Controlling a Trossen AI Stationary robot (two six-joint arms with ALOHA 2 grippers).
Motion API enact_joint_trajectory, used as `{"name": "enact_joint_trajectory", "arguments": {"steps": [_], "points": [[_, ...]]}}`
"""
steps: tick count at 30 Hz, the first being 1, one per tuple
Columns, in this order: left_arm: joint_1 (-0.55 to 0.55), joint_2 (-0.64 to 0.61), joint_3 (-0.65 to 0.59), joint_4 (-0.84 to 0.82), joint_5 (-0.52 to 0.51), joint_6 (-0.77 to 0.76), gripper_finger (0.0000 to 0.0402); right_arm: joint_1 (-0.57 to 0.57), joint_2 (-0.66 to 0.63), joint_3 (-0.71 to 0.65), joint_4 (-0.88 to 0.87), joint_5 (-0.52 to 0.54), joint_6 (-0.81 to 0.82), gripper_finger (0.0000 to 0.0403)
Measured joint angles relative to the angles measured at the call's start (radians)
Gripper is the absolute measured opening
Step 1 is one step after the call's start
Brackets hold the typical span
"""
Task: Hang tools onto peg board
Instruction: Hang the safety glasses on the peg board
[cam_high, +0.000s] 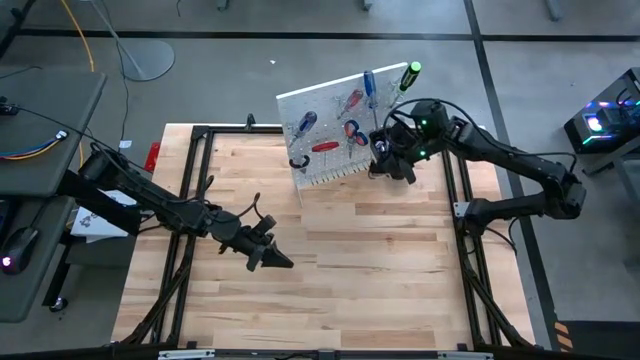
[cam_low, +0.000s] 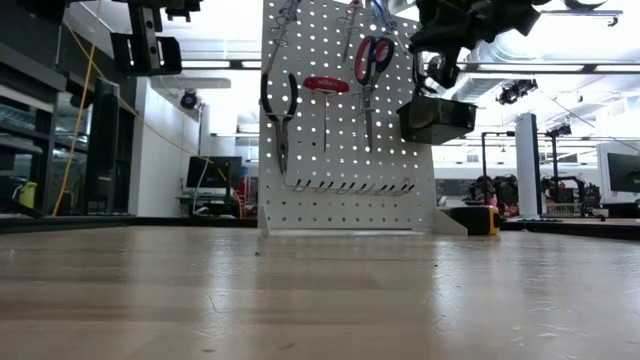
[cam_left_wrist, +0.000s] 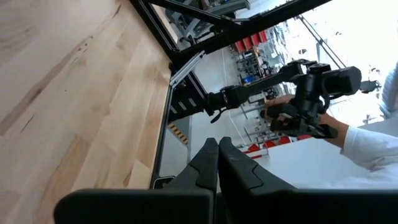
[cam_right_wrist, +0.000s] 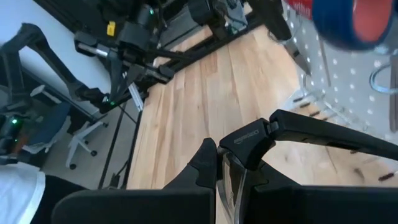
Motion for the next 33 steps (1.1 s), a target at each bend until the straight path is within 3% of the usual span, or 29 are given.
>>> {"name": "enact_joint_trajectory", "arguments": {"steps": [13,19,27,33], "points": [[0.001,0.0,0.0,-0.003,0.0,-0.008,0.0,0.0,0.0,0.0,-0.134,-0.015,0.017,0.0002],[0.002,0.0,0.0,-0.004,-0.018,-0.002,0.0,0.0,0.0,0.0,-0.09,0.02,0.062,0.0005],[0.002,0.0,0.0,-0.004,-0.024,-0.001,0.0,0.003,0.0,0.0,-0.09,0.107,0.085,0.0064],[0.002,0.0,0.0,-0.005,-0.026,0.01,0.0,0.003,0.0,0.0,-0.09,0.239,0.096,0.0074]]}}
